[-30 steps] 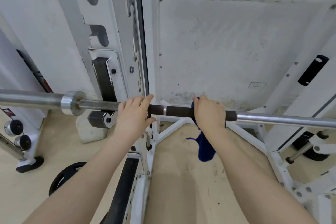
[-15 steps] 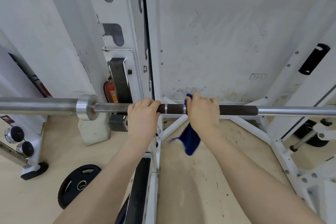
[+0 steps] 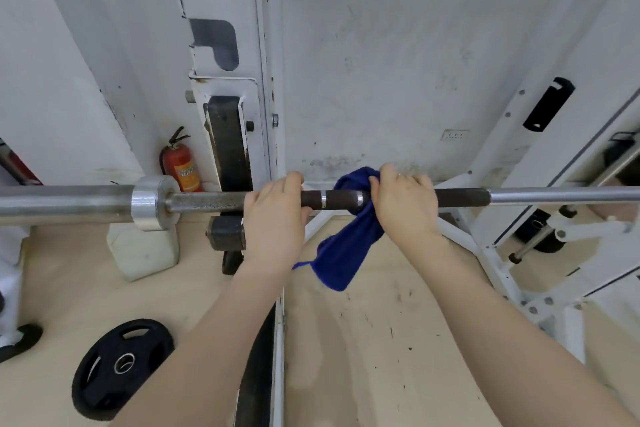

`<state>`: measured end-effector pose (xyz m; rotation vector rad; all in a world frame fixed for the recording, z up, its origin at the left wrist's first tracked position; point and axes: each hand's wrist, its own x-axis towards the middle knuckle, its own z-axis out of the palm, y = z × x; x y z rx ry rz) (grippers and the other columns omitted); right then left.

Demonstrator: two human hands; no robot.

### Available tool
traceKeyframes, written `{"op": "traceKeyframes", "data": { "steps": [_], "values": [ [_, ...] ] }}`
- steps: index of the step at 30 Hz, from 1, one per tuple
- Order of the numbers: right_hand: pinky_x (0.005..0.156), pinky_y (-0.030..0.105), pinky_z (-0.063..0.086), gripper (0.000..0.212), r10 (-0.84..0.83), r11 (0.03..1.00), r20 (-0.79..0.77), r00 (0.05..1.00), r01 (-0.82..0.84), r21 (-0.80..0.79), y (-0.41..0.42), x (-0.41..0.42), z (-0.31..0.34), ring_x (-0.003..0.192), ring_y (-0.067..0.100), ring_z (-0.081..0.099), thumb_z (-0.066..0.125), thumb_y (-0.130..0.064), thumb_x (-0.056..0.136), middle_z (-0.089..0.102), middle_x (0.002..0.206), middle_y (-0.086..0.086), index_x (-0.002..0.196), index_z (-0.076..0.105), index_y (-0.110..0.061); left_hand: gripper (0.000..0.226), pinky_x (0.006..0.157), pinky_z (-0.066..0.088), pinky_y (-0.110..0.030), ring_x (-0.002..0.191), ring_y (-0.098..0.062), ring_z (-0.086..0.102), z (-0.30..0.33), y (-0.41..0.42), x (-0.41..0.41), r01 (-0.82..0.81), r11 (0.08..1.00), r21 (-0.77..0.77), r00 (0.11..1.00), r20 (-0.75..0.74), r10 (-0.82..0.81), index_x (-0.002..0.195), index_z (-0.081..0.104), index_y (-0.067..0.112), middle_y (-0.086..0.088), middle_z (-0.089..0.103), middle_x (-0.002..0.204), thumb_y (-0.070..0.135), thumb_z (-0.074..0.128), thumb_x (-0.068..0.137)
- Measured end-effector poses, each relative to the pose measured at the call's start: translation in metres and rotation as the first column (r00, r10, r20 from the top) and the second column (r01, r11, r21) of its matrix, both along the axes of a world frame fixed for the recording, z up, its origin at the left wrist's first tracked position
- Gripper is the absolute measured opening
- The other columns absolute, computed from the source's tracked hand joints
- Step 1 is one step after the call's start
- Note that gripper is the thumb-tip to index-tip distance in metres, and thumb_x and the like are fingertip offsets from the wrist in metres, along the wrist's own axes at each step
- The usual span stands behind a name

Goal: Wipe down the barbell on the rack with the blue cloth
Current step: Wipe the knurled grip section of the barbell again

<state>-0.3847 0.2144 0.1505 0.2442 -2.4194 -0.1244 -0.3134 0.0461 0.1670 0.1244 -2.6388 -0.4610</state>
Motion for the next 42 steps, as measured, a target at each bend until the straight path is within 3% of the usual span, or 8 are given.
{"op": "traceKeyframes", "data": {
  "steps": [4,7,13,19,28,37,40,42],
  "values": [
    [0.058,0.030,0.038,0.028,0.059,0.986,0.081,0.995,-0.046,-0.158,-0.009,0.004,0.001,0.038,0.026,0.051,0.050,-0.021,0.091,0.055,0.044,0.007,0.067,0.053,-0.006,0.025,0.079,0.026,-0.031,0.102,-0.023,0.050,-0.001,0.001,0.002,0.000,1.000,-0.012,1.000,0.008,0.000,0.112,0.049,0.015,-0.002,0.059,0.103,0.020,0.056,0.088],
    [0.053,0.027,0.036,0.036,0.153,0.976,0.156,0.976,-0.124,-0.181,-0.041,0.010,0.000,0.041,0.025,0.052,0.033,-0.030,0.091,0.056,0.046,0.004,0.069,0.053,-0.011,0.021,0.074,0.019,-0.028,0.099,-0.023,0.051,-0.001,0.002,0.004,0.008,1.000,0.003,1.000,-0.019,-0.008,0.107,0.051,0.015,-0.002,0.059,0.099,0.019,0.056,0.087],
    [0.083,0.033,0.027,0.031,0.161,0.983,0.270,0.949,-0.131,-0.126,0.000,0.004,0.005,0.089,0.031,0.057,0.029,-0.032,0.101,0.066,0.091,0.009,0.097,0.050,-0.010,0.024,0.083,0.032,-0.035,0.103,-0.025,0.052,-0.003,0.004,0.005,-0.001,0.999,-0.035,1.000,0.014,0.002,0.109,0.055,0.014,-0.004,0.061,0.104,0.019,0.058,0.085],
    [0.078,0.040,0.037,0.032,-0.044,0.978,0.157,0.987,0.074,-0.194,0.049,-0.005,0.004,0.069,0.034,0.059,0.038,-0.025,0.097,0.065,0.069,0.018,0.079,0.054,-0.005,0.032,0.082,0.042,-0.044,0.099,-0.033,0.058,-0.012,0.022,0.007,-0.018,0.994,-0.110,1.000,-0.017,0.017,0.099,0.065,0.009,-0.010,0.065,0.102,0.021,0.073,0.070],
    [0.070,0.029,0.030,0.027,0.334,0.942,0.087,0.938,-0.329,-0.070,0.041,-0.006,-0.010,0.057,0.024,0.058,0.032,-0.022,0.085,0.058,0.062,0.000,0.077,0.057,-0.014,0.038,0.095,0.027,-0.036,0.109,-0.026,0.053,-0.002,0.081,-0.003,0.186,0.980,-0.076,0.979,-0.069,-0.191,0.114,0.060,0.011,-0.003,0.062,0.115,0.014,0.066,0.077],
    [0.069,0.036,0.031,0.022,0.048,0.993,0.142,0.989,-0.031,-0.116,0.141,-0.019,0.008,0.056,0.030,0.058,0.047,-0.015,0.088,0.063,0.060,0.010,0.071,0.058,-0.008,0.037,0.106,0.018,-0.039,0.126,-0.024,0.039,-0.004,0.116,-0.013,0.169,0.984,-0.051,0.985,0.030,-0.168,0.126,0.052,0.016,-0.004,0.045,0.138,0.017,0.052,0.089],
    [0.054,0.029,0.039,0.016,0.195,0.980,0.232,0.953,-0.185,-0.067,0.129,-0.016,0.007,0.048,0.029,0.056,0.076,-0.002,0.068,0.059,0.058,0.010,0.071,0.060,-0.008,0.033,0.099,0.029,-0.044,0.115,-0.029,0.049,-0.009,0.124,-0.019,0.147,0.983,-0.110,0.988,0.067,-0.140,0.118,0.058,0.015,-0.006,0.058,0.122,0.017,0.060,0.085],
    [0.060,0.030,0.037,0.009,0.249,0.967,0.294,0.923,-0.255,-0.017,0.126,-0.017,0.006,0.058,0.029,0.059,0.069,-0.012,0.080,0.062,0.071,0.007,0.084,0.060,-0.010,0.031,0.091,0.037,-0.046,0.102,-0.031,0.058,-0.012,0.127,-0.022,0.122,0.981,-0.153,0.992,0.035,-0.118,0.108,0.064,0.014,-0.006,0.065,0.105,0.015,0.069,0.077]
  ]
}}
